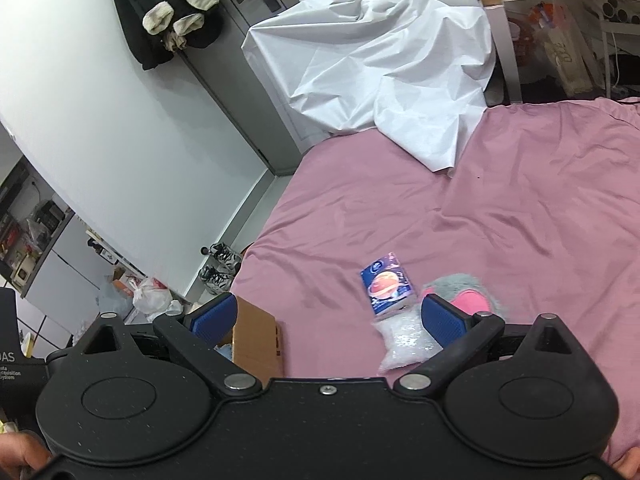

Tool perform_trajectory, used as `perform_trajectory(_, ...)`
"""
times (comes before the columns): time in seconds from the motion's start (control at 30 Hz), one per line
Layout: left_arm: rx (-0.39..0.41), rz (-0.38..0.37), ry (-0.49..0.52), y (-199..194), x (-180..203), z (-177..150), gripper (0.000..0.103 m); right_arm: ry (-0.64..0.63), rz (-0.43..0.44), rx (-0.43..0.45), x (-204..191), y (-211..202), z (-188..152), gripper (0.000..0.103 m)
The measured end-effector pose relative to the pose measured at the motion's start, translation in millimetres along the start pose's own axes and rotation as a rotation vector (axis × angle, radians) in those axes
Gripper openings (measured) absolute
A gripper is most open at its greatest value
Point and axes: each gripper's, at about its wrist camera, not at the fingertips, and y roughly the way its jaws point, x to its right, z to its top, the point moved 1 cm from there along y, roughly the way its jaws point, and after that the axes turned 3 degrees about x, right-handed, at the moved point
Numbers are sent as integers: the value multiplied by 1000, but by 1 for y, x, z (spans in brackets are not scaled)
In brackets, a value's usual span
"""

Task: Organize soft objects
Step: 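Withdraw both grippers from the box toward the grey heart plush, then lower both grippers onto the grey heart plush and close on it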

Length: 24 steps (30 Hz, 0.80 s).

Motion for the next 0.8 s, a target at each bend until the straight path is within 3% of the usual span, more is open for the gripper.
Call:
perform_trajectory(0.5,-8,5,3,-1,37,-11,103,15,5,3,36,-12,9,99)
perform_trajectory(0.8,-2,-19,56,6,63,-22,102,127,4,8,74,-9,-1,98)
